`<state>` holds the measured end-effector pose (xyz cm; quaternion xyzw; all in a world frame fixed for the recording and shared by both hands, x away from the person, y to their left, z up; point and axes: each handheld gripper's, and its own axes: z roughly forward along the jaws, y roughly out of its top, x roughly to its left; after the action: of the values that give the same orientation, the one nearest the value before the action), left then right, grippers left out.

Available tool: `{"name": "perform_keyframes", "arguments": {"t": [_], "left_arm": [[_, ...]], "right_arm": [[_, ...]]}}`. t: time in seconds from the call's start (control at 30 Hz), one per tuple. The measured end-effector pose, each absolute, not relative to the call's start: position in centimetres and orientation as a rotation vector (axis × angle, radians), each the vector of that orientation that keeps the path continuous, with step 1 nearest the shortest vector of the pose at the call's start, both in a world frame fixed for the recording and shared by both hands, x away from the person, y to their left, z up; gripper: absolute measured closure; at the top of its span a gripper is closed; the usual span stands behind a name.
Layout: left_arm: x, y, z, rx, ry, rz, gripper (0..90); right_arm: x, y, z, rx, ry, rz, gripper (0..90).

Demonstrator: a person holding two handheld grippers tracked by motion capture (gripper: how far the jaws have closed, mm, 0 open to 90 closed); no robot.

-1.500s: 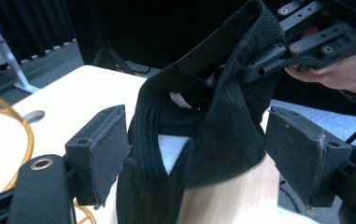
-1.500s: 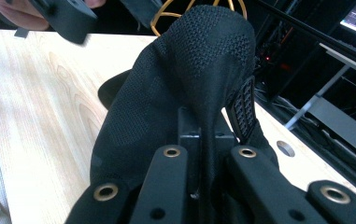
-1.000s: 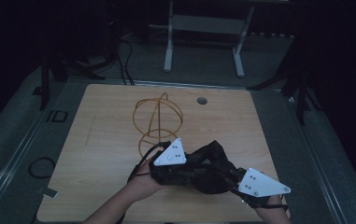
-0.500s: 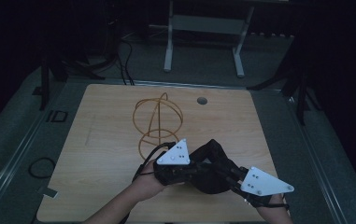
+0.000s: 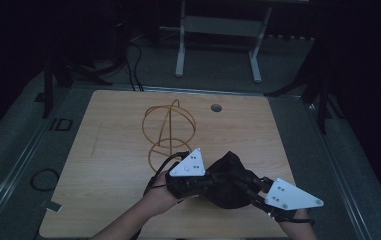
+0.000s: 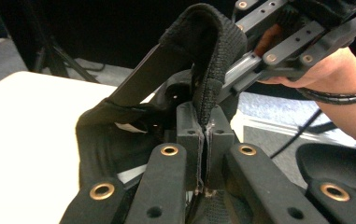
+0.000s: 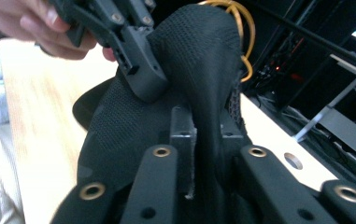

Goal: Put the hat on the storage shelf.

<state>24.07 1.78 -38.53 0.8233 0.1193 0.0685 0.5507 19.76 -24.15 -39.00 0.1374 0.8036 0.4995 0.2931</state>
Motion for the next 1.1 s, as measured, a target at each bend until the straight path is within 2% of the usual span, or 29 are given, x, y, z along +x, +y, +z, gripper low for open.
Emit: {"name": "perform_keyframes", "arguments": {"t": [0.23, 0.3, 0.43, 0.53, 0.73, 0.9, 0.97, 1.03, 1.1], "left_arm": [[23.8, 2.0, -38.1, 1.887, 0.328, 0.197, 88.7], [23.9, 2.2, -38.0, 1.873, 0.342, 0.195, 88.7], [23.6, 2.4, -37.8, 1.837, 0.343, 0.22, 88.7], [23.4, 2.4, -37.6, 1.821, 0.312, 0.222, 88.7], [23.4, 2.4, -37.3, 1.8, 0.273, 0.173, 88.7], [23.2, 2.1, -37.4, 1.784, 0.214, 0.133, 88.6], [23.3, 2.1, -37.4, 1.776, 0.204, 0.121, 88.6], [23.4, 2.1, -37.5, 1.774, 0.208, 0.109, 88.6], [23.6, 2.2, -37.5, 1.771, 0.215, 0.105, 88.6]], "right_arm": [[19.1, -27.2, -37.3, 0.57, 1.98, 1.472, 61.1], [19.0, -28.1, -37.1, 0.632, 1.943, 1.492, 58.4], [19.0, -29.0, -37.3, 0.704, 1.932, 1.524, 52.8], [19.5, -29.5, -38.4, 0.757, 1.982, 1.544, 42.2], [19.9, -28.7, -39.3, 0.735, 2.048, 1.55, 39.4], [20.5, -27.9, -39.9, 0.712, 2.108, 1.572, 32.0], [20.4, -27.6, -40.1, 0.702, 2.118, 1.561, 37.7], [20.3, -27.4, -40.2, 0.678, 2.119, 1.524, 53.5], [20.2, -27.2, -40.2, 0.647, 2.129, 1.497, 65.2]]}}
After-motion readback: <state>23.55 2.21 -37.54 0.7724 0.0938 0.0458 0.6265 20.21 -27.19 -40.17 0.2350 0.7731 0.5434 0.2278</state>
